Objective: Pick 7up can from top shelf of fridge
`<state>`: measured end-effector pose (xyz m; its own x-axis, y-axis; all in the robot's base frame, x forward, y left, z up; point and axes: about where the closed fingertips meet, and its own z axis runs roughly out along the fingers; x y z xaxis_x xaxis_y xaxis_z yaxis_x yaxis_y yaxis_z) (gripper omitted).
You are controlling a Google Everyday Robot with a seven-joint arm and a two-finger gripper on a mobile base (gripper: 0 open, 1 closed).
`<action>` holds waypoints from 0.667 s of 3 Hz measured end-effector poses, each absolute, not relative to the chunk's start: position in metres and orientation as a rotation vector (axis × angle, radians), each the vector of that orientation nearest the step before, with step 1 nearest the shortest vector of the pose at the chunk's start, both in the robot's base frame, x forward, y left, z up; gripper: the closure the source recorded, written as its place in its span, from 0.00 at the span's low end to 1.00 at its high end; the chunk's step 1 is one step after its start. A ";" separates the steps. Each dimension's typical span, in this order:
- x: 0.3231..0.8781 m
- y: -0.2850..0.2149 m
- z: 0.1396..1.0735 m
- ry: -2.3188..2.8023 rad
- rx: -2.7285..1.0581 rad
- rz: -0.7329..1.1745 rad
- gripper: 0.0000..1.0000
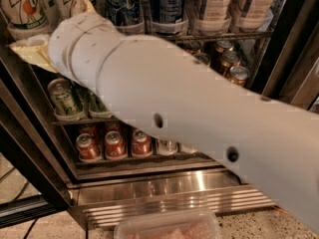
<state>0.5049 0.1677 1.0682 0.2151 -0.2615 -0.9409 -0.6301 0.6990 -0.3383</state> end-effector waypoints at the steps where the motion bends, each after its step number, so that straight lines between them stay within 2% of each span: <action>1: 0.503 0.173 1.063 1.369 -0.762 0.282 0.43; 2: 0.500 0.163 1.052 1.396 -0.694 0.220 0.66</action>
Offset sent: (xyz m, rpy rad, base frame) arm -0.0069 -0.0199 -0.0429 0.0515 0.0106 -0.2486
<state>0.4995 0.1627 1.0524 0.1916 -0.2521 -0.9485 -0.5321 0.7854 -0.3162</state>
